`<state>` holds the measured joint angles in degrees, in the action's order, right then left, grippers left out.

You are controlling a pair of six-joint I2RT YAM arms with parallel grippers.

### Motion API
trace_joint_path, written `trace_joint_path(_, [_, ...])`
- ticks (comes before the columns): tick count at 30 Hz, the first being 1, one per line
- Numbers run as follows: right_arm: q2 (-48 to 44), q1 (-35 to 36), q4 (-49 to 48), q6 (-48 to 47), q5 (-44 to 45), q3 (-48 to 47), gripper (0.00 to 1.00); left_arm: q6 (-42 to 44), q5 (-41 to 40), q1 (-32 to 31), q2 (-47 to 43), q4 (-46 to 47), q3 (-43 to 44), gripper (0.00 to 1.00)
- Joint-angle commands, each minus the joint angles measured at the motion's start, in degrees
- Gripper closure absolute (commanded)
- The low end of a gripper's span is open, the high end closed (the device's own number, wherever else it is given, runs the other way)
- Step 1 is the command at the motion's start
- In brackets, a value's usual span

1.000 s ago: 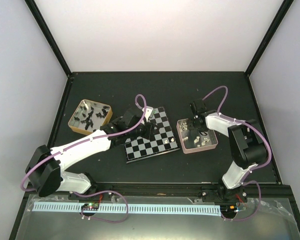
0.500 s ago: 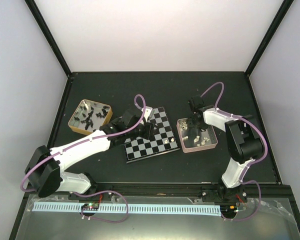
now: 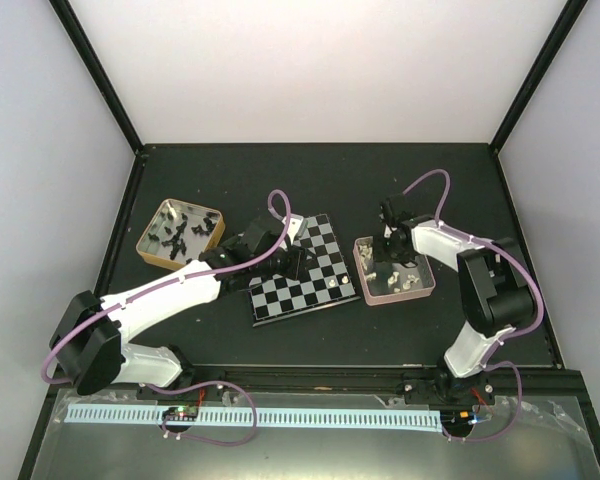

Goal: Set up the chess pieces on the board
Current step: Pick up the chess piece from the storage box.

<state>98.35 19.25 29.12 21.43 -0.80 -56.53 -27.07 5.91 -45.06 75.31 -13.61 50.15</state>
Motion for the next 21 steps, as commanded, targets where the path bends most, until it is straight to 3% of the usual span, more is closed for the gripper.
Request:
trace_joint_path(1, [-1.52,-0.26,1.61,0.25,1.57,-0.76,0.54,0.00,1.16,0.40,-1.13,1.32,-0.05,0.60])
trace_joint_path(7, [1.01,-0.26,3.75,-2.04,2.11,-3.70,0.51,-0.03,1.16,0.41,-1.13,1.30,-0.09,0.60])
trace_joint_path(21, [4.66,0.42,4.15,-3.68,0.84,-4.20,0.76,-0.50,1.23,0.59,-1.37,1.48,-0.15,0.60])
